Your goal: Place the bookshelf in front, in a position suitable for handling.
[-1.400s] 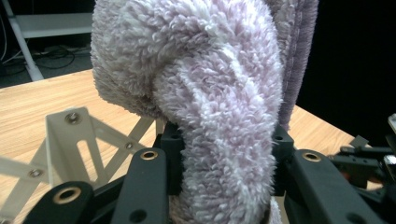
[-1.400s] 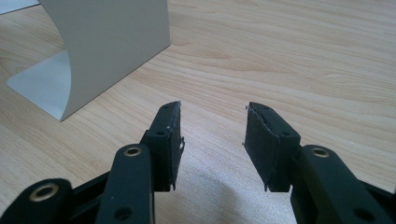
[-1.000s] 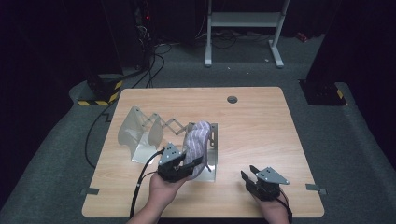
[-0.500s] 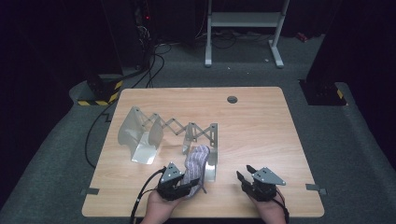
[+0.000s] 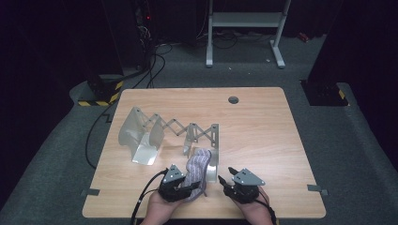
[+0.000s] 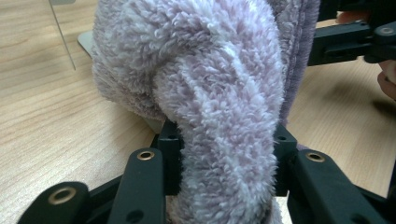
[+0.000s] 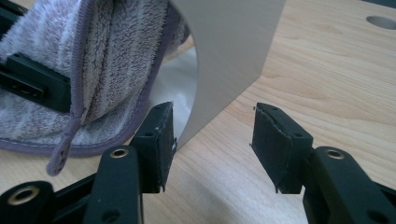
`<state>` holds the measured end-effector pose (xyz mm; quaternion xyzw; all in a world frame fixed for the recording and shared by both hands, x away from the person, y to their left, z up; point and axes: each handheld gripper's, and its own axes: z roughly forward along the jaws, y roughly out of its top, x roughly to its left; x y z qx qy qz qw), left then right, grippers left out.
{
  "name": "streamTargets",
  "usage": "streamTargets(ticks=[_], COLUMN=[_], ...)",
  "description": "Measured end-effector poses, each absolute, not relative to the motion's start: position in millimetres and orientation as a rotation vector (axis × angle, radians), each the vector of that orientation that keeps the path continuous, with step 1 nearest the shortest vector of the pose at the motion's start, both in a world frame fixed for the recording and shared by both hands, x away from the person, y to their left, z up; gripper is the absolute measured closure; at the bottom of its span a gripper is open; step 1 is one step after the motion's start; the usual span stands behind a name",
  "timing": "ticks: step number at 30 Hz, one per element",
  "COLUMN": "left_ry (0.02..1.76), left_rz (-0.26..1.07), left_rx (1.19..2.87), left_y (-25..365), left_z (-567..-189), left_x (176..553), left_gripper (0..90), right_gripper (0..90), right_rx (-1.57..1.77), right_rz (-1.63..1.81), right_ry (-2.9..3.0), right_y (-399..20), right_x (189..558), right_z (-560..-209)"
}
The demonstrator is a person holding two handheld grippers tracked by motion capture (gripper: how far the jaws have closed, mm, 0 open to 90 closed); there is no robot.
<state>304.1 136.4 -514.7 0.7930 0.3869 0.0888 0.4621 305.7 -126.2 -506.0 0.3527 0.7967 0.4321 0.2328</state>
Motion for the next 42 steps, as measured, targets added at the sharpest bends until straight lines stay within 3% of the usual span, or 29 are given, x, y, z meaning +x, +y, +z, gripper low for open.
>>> streamTargets(ticks=[6,11,22,25,28,32,42], left_ry=[0.949,0.956,0.964,0.960,0.957,0.967,0.998], left_rz=[0.215,0.212,0.186,0.190,0.198,0.192,0.146], left_rx=[1.938,1.925,1.904,1.905,1.909,1.900,1.927], left_y=[138,140,141,140,139,137,108], left_z=[-513,-512,-511,-511,-510,-512,-522], left_x=[304,305,307,307,308,311,332], left_gripper=[60.3,60.4,60.2,60.1,59.9,59.6,58.3], right_gripper=[59.5,79.4,82.1,81.0,65.2,57.6,56.4], right_rx=[0.964,0.955,1.035,1.049,1.081,1.087,1.014], right_rz=[1.190,1.226,1.225,1.208,1.223,1.232,1.375], right_ry=[2.168,2.167,2.096,2.089,2.079,2.077,2.053], right_y=[-115,-110,-106,-106,-109,-124,-138], right_x=[316,323,358,369,371,351,295], right_z=[-505,-503,-505,-504,-502,-496,-486])
